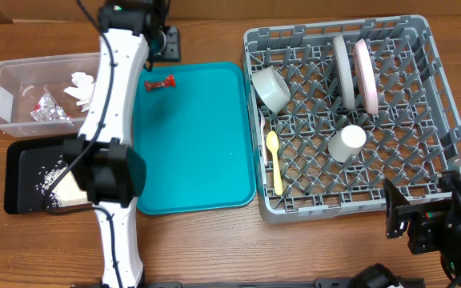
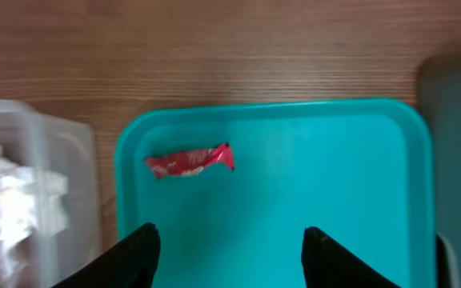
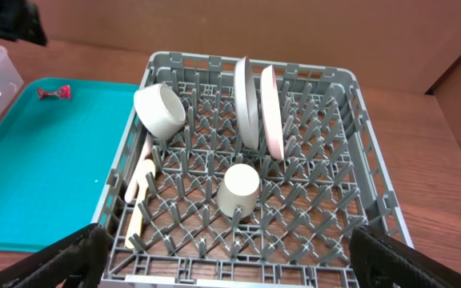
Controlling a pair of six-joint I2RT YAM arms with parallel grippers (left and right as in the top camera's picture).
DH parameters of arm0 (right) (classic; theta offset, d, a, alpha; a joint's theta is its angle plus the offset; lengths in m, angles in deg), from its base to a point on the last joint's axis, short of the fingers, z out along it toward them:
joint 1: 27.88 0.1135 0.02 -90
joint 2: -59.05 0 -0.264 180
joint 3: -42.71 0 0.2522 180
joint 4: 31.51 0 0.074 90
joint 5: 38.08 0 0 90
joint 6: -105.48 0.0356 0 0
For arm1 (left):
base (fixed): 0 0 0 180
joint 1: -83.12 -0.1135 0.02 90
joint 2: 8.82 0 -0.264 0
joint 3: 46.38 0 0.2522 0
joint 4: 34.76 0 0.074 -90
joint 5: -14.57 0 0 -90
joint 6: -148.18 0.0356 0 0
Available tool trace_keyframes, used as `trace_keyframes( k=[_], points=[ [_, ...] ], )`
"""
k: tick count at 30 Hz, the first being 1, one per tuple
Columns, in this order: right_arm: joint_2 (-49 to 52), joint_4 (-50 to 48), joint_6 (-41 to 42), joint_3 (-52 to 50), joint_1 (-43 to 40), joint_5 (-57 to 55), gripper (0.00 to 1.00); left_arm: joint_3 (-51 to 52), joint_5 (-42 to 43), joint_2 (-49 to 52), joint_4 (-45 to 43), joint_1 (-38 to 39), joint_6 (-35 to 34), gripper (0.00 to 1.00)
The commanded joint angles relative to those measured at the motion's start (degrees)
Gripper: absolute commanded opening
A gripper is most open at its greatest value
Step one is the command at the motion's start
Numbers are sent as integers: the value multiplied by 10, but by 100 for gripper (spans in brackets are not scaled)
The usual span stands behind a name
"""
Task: Sort waste into correct bins and load items into the dishwasher rack
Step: 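Drop the foil wrapper and tissue into the clear plastic bin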
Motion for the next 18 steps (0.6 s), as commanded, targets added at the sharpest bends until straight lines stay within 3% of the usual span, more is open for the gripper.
trace_keyframes(
  k=[1,6,11,18],
  points=[
    [-5,-1,4,1,-1,-6,100,3,17,83,-13,-10,-22,62],
    [-5,-1,4,1,-1,-6,100,3,20,137,-30,-12,-38,60],
    [-5,-1,4,1,-1,-6,100,3,-10,151,-73,-12,-69,64],
    [-5,-1,4,1,-1,-6,100,5,-20,170,-84,-12,-77,58]
  ],
)
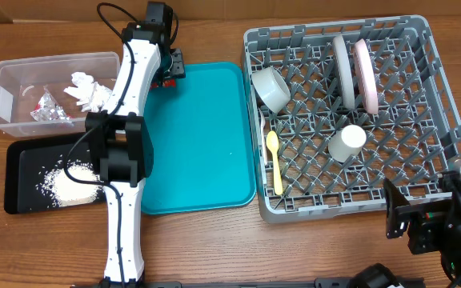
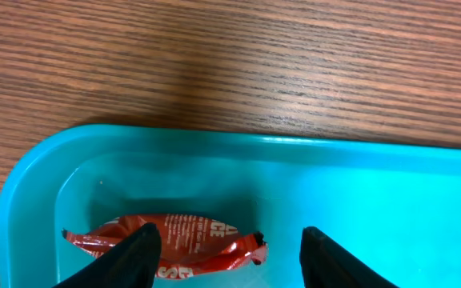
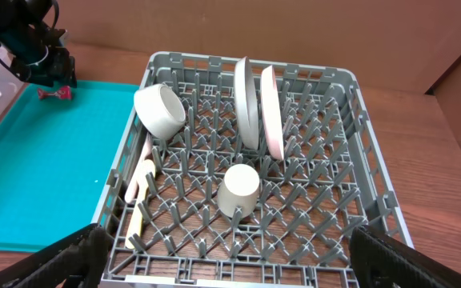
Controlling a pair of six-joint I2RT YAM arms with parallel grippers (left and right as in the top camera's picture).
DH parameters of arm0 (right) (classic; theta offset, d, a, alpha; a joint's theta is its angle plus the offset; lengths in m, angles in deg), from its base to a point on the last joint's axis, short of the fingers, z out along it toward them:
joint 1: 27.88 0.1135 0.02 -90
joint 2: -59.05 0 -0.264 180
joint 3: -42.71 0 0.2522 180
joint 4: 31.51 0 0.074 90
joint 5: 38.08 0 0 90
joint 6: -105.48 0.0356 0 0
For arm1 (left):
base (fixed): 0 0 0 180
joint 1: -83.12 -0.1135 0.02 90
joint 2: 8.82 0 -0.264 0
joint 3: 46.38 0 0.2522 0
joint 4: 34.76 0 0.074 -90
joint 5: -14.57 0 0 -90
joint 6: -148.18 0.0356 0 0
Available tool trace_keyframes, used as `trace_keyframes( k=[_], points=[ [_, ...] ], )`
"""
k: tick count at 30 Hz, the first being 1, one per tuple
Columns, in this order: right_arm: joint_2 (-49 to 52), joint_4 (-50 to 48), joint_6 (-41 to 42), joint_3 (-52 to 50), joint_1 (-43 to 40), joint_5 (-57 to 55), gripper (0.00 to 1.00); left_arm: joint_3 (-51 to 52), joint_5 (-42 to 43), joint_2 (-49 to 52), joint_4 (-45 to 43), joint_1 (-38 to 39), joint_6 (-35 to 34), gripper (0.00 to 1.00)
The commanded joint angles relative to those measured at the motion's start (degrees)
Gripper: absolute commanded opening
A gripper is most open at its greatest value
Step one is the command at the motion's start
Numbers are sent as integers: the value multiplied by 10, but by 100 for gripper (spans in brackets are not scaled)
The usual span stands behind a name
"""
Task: Sort waste into correct bins and load items into the dishwasher rack
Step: 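Drop the foil wrapper and tissue into the clear plastic bin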
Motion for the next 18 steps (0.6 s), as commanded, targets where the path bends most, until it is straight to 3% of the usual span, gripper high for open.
trace_keyframes(
  k=[1,5,11,18],
  points=[
    [-5,-1,4,1,-1,-6,100,-5,-16,31,3,0,-18,58],
    [-5,-1,4,1,-1,-6,100,-5,-11,40,2,0,-30,43],
    [-5,-1,4,1,-1,-6,100,-6,-6,37,18,0,-29,6],
    [-5,-1,4,1,-1,-6,100,-6,15,19,89,3,-29,4]
  ],
)
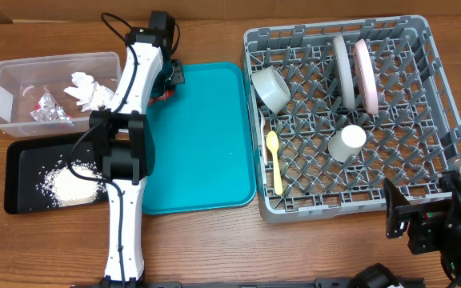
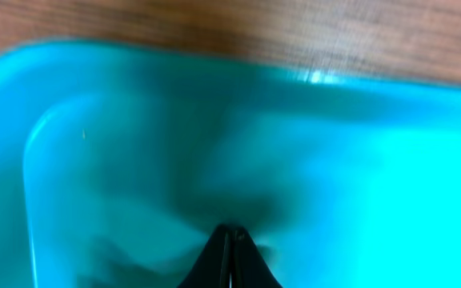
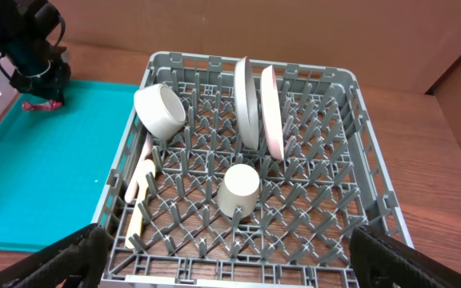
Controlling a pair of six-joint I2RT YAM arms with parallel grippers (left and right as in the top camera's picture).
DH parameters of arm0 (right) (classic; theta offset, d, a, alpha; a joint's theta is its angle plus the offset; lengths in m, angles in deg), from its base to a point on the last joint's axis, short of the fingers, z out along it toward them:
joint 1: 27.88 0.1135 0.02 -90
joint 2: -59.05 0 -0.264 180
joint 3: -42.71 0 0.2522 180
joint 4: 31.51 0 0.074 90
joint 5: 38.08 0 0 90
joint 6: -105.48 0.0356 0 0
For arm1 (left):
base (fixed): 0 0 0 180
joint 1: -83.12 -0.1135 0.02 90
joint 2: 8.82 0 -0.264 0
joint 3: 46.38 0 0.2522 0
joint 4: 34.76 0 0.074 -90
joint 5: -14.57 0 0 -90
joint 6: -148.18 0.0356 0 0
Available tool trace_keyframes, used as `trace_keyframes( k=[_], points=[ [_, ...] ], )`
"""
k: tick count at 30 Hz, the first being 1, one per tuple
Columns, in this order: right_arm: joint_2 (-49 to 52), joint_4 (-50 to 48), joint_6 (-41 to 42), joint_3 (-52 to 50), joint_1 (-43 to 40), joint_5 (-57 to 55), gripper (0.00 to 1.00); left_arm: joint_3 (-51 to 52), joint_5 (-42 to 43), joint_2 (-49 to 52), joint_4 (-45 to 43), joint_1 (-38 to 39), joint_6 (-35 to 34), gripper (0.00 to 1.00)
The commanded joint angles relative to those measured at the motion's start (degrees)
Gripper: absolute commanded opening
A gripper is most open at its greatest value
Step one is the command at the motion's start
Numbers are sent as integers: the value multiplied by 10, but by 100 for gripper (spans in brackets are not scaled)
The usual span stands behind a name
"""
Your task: Sort waste into correct bins and load items into the dishwasher rack
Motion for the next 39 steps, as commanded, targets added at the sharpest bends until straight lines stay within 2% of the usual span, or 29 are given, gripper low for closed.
trace_keyframes(
  k=[1,6,15,20,24,25,26,27,28,31,39],
  points=[
    [-5,-2,4,1,-1,-6,100,-2,16,-12,45,4,-2,4],
    [-5,-2,4,1,-1,-6,100,-2,15,-56,80,5,-8,4],
    [-5,-2,4,1,-1,-6,100,-2,-6,-232,93,-33,11,4],
    [-5,-2,4,1,-1,-6,100,0,-16,-240,61,-96,53,4],
    [-5,-2,4,1,-1,-6,100,3,-22,-213,45,-140,55,4],
    [-5,-2,4,1,-1,-6,100,3,-22,-208,45,-148,55,8],
    [-5,-2,4,1,-1,-6,100,3,-21,-204,45,-158,54,23],
    [-5,-2,4,1,-1,-6,100,3,-19,-199,45,-165,54,41],
    [-5,-2,4,1,-1,-6,100,3,-16,-200,47,-173,54,65],
    [-5,-2,4,1,-1,-6,100,-9,-15,-217,60,-177,66,75],
    [-5,-2,4,1,-1,-6,100,-63,26,-374,173,-130,78,75]
  ],
)
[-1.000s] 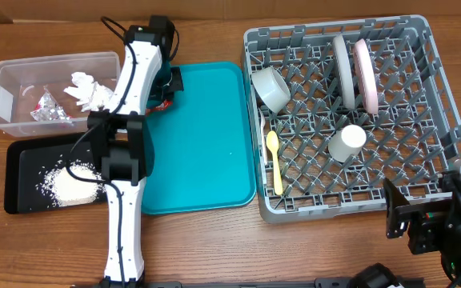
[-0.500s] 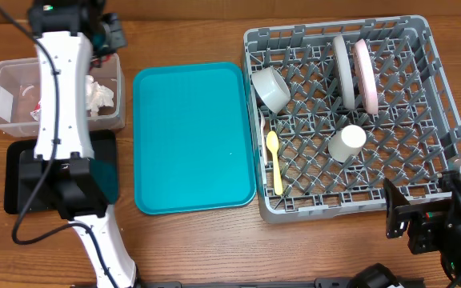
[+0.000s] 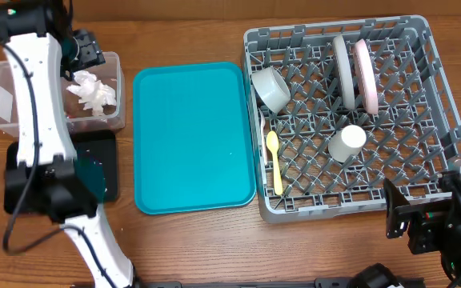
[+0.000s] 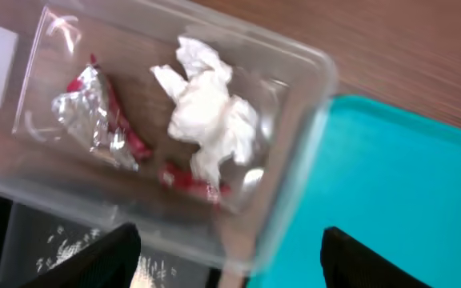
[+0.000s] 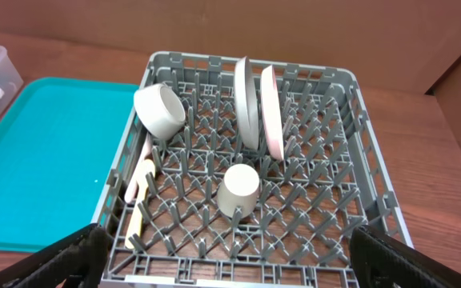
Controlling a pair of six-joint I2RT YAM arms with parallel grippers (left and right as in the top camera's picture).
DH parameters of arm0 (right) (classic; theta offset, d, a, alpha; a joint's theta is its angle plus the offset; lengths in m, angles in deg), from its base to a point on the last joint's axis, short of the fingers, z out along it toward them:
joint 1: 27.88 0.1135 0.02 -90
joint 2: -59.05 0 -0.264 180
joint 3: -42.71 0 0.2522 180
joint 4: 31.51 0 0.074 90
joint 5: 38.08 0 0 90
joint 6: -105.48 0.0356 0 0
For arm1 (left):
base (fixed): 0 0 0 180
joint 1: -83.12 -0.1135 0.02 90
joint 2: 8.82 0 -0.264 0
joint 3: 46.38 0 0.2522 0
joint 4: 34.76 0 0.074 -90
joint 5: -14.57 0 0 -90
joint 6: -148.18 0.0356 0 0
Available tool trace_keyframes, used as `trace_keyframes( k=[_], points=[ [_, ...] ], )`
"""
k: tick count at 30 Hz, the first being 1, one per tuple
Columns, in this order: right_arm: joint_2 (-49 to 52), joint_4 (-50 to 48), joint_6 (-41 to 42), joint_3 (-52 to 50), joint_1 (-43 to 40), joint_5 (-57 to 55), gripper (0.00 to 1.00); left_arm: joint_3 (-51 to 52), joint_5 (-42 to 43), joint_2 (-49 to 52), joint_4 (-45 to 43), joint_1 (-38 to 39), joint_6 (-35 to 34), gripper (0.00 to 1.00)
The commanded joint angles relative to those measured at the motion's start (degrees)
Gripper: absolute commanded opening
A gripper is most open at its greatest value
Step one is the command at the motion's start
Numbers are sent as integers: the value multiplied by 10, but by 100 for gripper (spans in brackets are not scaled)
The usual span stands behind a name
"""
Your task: Sort waste into correct bins and load items into the dishwasher rack
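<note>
My left gripper [image 4: 230, 268] hangs open over the clear plastic bin [image 4: 304, 132], seen from overhead at the table's far left [image 3: 86, 50]. Inside the bin lie a small red wrapper [image 4: 190, 180], a crumpled white tissue [image 4: 206, 120] and a foil wrapper [image 4: 94, 120]. The teal tray [image 3: 194, 136] carries nothing. The grey dishwasher rack [image 3: 446, 128] holds a bowl [image 3: 270, 88], a white plate [image 3: 344, 72], a pink plate [image 3: 365, 76], a cup [image 3: 346, 144] and a yellow spoon [image 3: 274, 164]. My right gripper [image 5: 230, 268] is open, low in front of the rack's near edge.
A black tray [image 3: 106, 172] with white crumbs sits in front of the clear bin, mostly hidden by my left arm. Bare wooden table runs along the near edge. The right arm's base [image 3: 446, 232] stands at the near right corner.
My left gripper was shut on the red wrapper at the tray's far left corner. Now it is open over the clear bin, the wrapper lies inside, and the tray is bare.
My left gripper first hung open above the red wrapper on the teal tray, then sat low around it, then was shut on it. Now the wrapper rests in the clear bin beside the tissue. The right arm and the rack's contents have stayed as they were.
</note>
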Motion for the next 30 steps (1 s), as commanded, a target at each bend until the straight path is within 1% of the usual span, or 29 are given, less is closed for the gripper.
trace_keyframes(
  k=[1,2,3,4,5,6,8,11,30],
  points=[
    [-5,-2,4,1,-1,-6,100,-39,26,-149,39,53,22,76],
    [-5,-2,4,1,-1,-6,100,-39,23,-194,70,82,35,76],
    [-5,-2,4,1,-1,-6,100,-39,22,-203,78,89,35,76],
    [-5,-2,4,1,-1,-6,100,-39,22,-225,101,104,35,79],
    [-5,-2,4,1,-1,-6,100,-39,22,-238,118,115,35,100],
    [-5,-2,4,1,-1,-6,100,-38,22,-254,134,128,36,100],
    [-5,-2,4,1,-1,-6,100,-21,40,-289,134,153,43,100],
    [-5,-2,4,1,-1,-6,100,-12,45,-310,134,170,44,100],
    [-5,0,4,-1,-7,-6,100,-12,45,-302,134,170,44,100]
  ],
)
